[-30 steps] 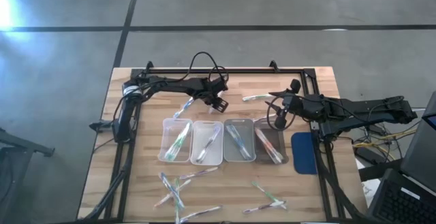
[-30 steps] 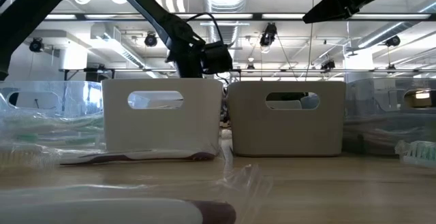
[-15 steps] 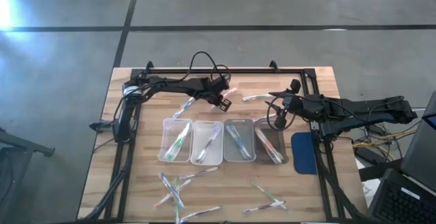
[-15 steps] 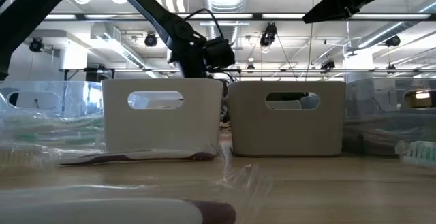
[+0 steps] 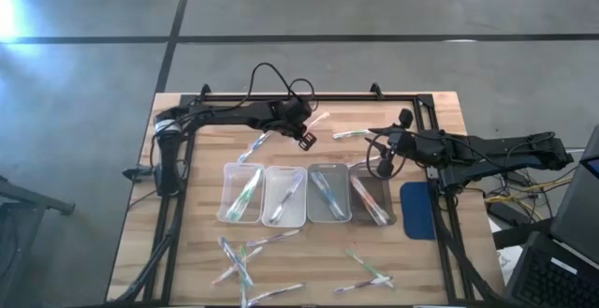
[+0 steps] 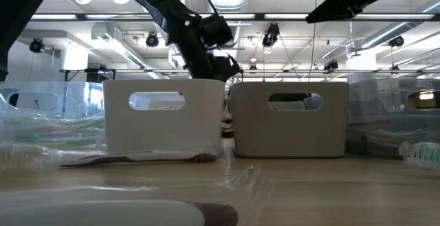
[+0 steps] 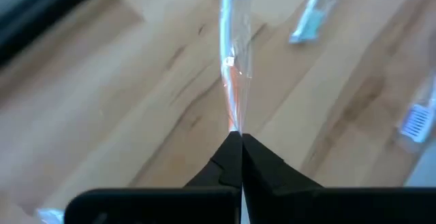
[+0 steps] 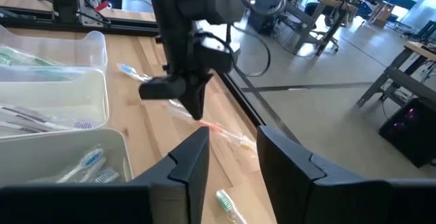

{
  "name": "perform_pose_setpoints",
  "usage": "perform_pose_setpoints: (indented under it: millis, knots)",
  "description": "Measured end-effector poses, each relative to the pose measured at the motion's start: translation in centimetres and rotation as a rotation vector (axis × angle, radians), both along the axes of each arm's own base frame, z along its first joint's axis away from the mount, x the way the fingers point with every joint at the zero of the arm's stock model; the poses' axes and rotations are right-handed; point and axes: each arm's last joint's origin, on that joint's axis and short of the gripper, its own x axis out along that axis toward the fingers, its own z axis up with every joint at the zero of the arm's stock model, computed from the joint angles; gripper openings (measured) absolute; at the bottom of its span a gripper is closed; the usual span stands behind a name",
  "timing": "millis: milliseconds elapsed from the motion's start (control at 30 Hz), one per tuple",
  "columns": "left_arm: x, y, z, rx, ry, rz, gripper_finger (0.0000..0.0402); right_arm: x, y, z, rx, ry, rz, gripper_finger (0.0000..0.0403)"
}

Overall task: Pick & Place Toothbrushes
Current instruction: Put the orange toothbrush into the black bin

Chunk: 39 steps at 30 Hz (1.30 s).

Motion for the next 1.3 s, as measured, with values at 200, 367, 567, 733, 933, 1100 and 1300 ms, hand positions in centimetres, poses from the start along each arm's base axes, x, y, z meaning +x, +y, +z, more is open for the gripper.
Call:
perform_pose_setpoints:
  millis: [200,367,567,733,933,1100,1300]
  knots:
    - [-0.3,-0.9,1.7,0.131,0.036,-0.132,0.0000,0.0,0.0,0.0,0.000,0.000,0.000,0.0105]
    - [-0.4,-2.3,2.1,0.248,0.128,-0.275,0.0000,-0.1,-0.1,0.0,-0.010,-0.004,-0.036,0.0096]
    - [0.1,-4.4,2.1,0.467,0.281,-0.468,0.0000,-0.3,-0.7,0.3,0.029,-0.033,-0.141,0.0096]
    - [0.7,-6.0,2.6,0.709,0.428,-0.499,0.0000,-0.6,-1.6,0.2,0.093,-0.020,-0.225,0.0108]
    - [1.6,-7.5,3.4,0.900,0.479,-0.573,0.0000,-1.2,-2.6,-0.6,0.148,0.027,-0.319,0.0123]
    - [2.2,-8.5,3.9,1.034,0.516,-0.709,0.0000,-1.2,-2.9,-0.8,0.217,0.041,-0.251,0.0136]
    - [3.1,-9.9,4.8,1.185,0.506,-0.800,0.0000,-1.1,-2.8,-1.0,0.341,0.060,-0.073,0.0149]
